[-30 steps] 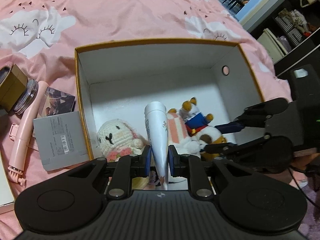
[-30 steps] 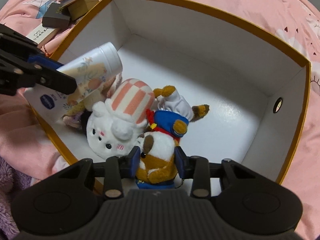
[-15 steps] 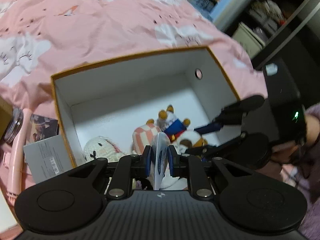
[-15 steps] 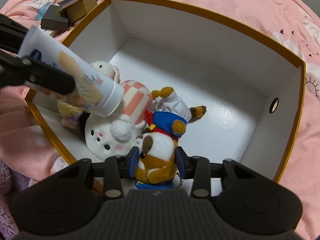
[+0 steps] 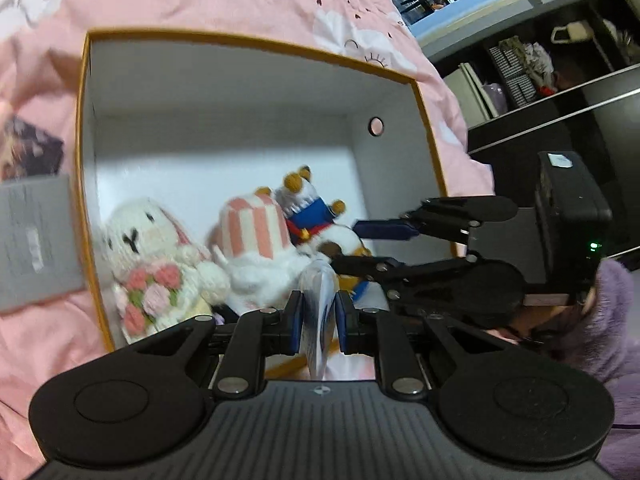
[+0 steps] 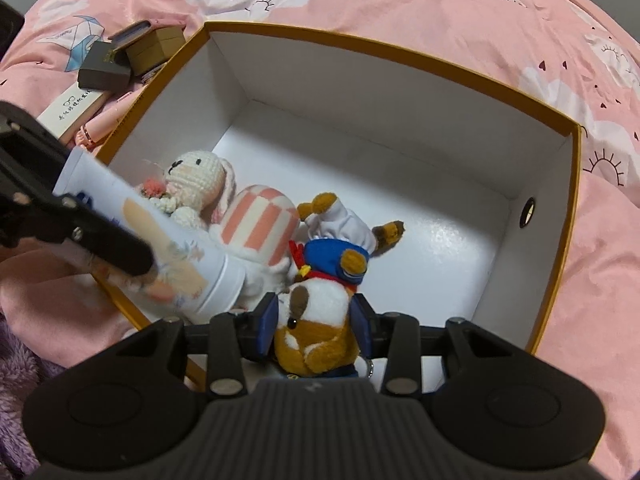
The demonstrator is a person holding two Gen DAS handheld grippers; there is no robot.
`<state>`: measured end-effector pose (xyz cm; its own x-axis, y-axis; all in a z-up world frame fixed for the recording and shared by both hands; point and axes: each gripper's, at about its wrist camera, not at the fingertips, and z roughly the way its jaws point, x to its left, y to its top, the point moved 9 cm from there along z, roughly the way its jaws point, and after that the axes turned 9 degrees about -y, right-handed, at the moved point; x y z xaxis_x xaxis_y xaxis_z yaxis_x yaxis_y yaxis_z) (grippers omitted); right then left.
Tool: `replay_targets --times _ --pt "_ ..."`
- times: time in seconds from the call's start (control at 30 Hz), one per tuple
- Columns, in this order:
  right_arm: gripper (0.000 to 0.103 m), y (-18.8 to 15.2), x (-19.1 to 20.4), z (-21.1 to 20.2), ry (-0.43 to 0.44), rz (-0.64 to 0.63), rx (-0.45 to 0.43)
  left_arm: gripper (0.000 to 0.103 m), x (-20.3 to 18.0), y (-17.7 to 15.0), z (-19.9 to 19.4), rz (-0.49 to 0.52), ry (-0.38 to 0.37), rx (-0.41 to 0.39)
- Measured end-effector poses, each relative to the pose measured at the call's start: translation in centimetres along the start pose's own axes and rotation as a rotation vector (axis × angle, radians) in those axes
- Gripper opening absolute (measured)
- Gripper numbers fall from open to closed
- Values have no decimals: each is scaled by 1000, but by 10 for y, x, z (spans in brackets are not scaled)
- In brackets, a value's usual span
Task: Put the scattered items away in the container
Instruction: 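Lower the lotion bottle into the box with the left gripper while the right gripper releases the dog, then open the left gripper and withdraw both grippers from the box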
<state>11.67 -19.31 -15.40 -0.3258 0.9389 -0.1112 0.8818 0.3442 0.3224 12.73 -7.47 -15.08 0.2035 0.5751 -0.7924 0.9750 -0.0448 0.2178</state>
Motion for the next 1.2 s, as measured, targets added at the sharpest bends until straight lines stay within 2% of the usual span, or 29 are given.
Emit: replay_targets --times 0.1,0.17,0.33,0.53,0.83,0.9,1.0,1.1,1.2 --pt "44 0 -1 1 11 12 5 19 7 -2 3 -19 33 9" --pt "44 1 -1 2 12 15 8 20 9 -1 2 -44 27 7" --pt "45 0 0 2 9 9 8 37 15 -2 -2 -29 109 11" --pt "47 0 1 4 1 -5 7 46 19 -6 -9 20 227 20" --pt "47 -1 -1 1 8 9 6 47 27 -8 -31 78 413 -17" --pt "45 -2 -4 1 12 22 9 47 27 -9 -32 90 416 -21" --pt "36 -4 -6 4 16 40 17 42 32 -7 -29 84 431 -20" --pt "35 -4 -4 5 42 59 18 42 36 -7 -25 81 445 -13" --pt "35 -6 0 4 10 14 11 42 34 -7 -25 90 447 -17"
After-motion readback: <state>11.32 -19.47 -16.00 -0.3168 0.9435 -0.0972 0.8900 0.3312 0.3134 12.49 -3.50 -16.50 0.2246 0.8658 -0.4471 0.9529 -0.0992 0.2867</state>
